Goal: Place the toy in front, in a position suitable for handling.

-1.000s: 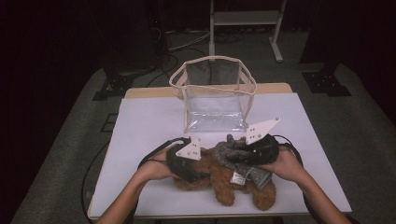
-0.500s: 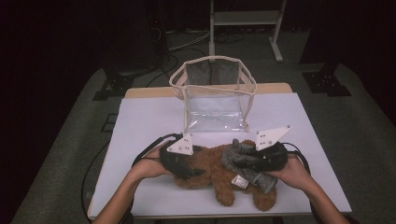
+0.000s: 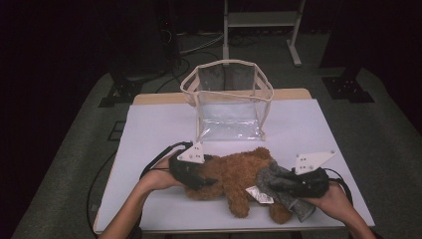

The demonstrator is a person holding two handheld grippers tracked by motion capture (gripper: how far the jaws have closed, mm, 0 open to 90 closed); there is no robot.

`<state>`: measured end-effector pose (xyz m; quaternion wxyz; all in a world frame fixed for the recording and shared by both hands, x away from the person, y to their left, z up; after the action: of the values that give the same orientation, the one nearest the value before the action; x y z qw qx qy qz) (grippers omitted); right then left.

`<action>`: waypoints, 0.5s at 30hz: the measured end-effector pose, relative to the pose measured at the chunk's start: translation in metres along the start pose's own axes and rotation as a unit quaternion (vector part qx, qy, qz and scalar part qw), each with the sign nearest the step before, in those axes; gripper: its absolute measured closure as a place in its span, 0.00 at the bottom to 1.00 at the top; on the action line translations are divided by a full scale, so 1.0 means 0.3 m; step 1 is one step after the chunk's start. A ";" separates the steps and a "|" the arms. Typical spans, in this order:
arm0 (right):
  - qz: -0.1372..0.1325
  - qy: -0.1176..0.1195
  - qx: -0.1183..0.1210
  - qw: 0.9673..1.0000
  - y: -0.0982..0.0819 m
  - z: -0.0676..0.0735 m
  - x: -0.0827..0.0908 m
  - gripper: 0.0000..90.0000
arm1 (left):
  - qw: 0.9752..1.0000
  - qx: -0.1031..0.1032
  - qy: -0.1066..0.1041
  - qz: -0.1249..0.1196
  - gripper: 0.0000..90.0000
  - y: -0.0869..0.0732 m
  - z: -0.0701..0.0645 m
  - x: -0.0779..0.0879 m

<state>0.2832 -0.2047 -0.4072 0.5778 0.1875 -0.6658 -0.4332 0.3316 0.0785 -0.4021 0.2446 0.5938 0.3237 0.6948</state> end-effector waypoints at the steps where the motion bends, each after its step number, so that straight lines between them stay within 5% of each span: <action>1: 0.001 0.000 -0.012 1.000 -0.026 -0.003 0.005 0.83 | 1.000 0.000 0.000 0.000 0.30 0.000 -0.001 0.000; 7: -0.005 0.002 -0.051 0.999 -0.104 -0.010 0.029 0.83 | 1.000 -0.009 -0.005 0.005 0.30 0.003 -0.015 0.003; 15: -0.011 -0.001 -0.022 1.000 -0.014 -0.022 0.037 0.83 | 1.000 -0.012 -0.009 0.004 0.33 -0.004 -0.030 0.005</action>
<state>0.2853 -0.2176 -0.4041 0.5762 0.1814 -0.6548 -0.4542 0.3225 0.0790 -0.4027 0.2519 0.5984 0.3109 0.6941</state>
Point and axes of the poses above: each handheld gripper's, and its own axes: x roughly backward along the jaws, y roughly out of its top, z roughly to its left, the point moved 5 cm from there along -x, roughly forward along the jaws, and after that the axes turned 1 degree about -y, right-handed, at the moved point
